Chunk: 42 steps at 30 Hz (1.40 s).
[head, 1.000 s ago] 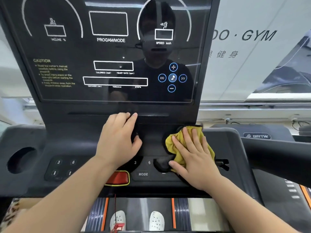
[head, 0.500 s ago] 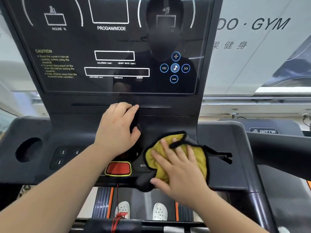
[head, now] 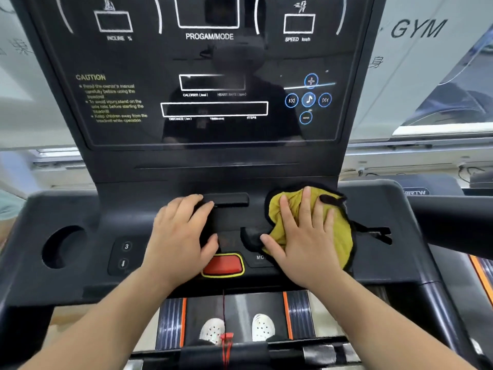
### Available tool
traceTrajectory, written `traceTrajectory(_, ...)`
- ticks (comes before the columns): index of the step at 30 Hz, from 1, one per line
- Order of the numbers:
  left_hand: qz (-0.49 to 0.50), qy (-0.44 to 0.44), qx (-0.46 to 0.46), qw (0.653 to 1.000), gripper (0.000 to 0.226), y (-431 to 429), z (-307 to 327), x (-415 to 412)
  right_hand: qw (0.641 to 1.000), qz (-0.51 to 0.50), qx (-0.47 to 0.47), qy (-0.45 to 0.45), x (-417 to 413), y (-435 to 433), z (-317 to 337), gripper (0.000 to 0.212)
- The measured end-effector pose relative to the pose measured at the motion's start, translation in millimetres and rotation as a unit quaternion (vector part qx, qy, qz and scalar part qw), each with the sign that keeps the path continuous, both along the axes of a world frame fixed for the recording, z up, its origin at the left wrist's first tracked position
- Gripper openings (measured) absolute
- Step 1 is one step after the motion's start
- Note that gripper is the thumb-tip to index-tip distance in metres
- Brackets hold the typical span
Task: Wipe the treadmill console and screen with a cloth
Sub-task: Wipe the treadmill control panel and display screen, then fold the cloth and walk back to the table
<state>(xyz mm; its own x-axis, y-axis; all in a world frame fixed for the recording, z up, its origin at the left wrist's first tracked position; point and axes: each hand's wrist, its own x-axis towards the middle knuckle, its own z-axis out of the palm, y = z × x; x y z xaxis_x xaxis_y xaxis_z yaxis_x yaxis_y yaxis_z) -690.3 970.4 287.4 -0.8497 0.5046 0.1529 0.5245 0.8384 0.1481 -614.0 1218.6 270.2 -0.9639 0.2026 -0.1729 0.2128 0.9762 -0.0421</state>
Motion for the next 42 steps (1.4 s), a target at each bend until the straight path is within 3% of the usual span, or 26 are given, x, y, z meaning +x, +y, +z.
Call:
traceTrajectory(10, -0.061, -0.028, 0.038, 0.997, 0.052, -68.4, -11.7, -3.7, 0.994, 0.1, -0.026, -0.024, 42.0, -33.8, 1.5, 0.075)
traceTrajectory(17, -0.081, -0.054, 0.078, 0.992, 0.05, -89.8, -10.3, -4.3, 0.986, -0.164, -0.032, -0.03, 17.0, -66.6, 7.6, 0.097)
traceTrajectory(23, -0.118, -0.072, 0.12, 0.983, 0.052, -81.9, -2.9, 0.8, 0.997, -0.033, -0.053, -0.054, 7.8, -147.8, 16.4, 0.099)
traceTrajectory(25, -0.148, -0.078, 0.13, 0.977, 0.049, -73.4, -6.0, 3.4, 0.994, -0.028, -0.105, -0.017, 18.5, -150.3, 16.8, 0.094)
traceTrajectory(27, -0.171, -0.067, 0.129, 0.974, 0.047, -63.9, -12.3, 5.3, 0.972, -0.043, -0.215, 0.09, 34.4, -145.5, 17.6, 0.078)
traceTrajectory(30, -0.166, -0.081, 0.047, 0.982, 0.058, -45.4, -7.9, 7.2, 0.944, -0.053, -0.206, 0.252, 59.2, -128.3, 12.6, 0.048)
traceTrajectory(33, -0.169, -0.094, -0.026, 0.981, 0.055, -32.3, -2.7, 10.0, 0.925, -0.132, -0.135, 0.331, 78.1, -112.7, 7.5, 0.026)
traceTrajectory(35, -0.184, -0.086, -0.01, 0.979, 0.044, -32.3, -2.8, 13.0, 0.914, -0.24, -0.114, 0.306, 88.8, -104.5, 1.6, 0.02)
traceTrajectory(38, -0.19, -0.066, 0.037, 0.979, 0.031, -35.6, -15.0, 15.5, 0.874, -0.407, -0.149, 0.218, 96.1, -100.1, -10.4, 0.029)
traceTrajectory(42, -0.207, -0.06, 0.078, 0.973, 0.016, -35.2, -16.5, 19.7, 0.817, -0.488, -0.238, 0.196, 84.8, -108.2, -15.7, 0.027)
